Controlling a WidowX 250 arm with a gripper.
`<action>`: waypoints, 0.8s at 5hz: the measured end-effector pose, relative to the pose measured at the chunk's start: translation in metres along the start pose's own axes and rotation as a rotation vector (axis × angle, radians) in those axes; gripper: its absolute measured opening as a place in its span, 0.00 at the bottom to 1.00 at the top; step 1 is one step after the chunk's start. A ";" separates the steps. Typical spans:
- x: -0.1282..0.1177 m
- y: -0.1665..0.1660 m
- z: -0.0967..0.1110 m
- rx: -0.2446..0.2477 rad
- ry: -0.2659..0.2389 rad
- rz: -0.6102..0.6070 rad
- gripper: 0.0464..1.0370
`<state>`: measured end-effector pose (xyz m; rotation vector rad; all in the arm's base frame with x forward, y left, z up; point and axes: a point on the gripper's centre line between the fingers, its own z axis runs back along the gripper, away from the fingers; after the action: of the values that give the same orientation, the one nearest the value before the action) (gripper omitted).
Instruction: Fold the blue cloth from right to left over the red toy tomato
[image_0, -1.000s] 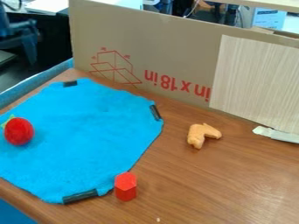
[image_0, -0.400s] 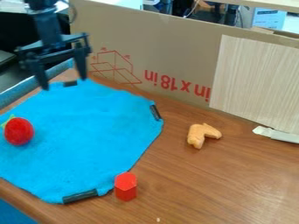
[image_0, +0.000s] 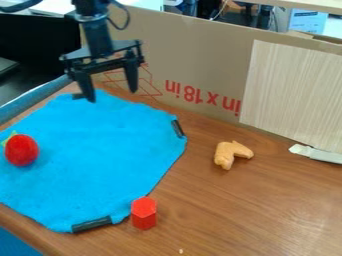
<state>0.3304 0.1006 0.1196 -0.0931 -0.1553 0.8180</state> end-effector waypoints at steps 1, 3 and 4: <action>0.002 -0.022 -0.001 -0.032 -0.070 -0.039 0.96; 0.014 -0.050 -0.024 -0.111 -0.182 -0.110 0.96; 0.019 -0.055 -0.050 -0.077 -0.158 -0.101 0.96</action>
<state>0.3913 0.0756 0.0805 -0.0927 -0.3383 0.7179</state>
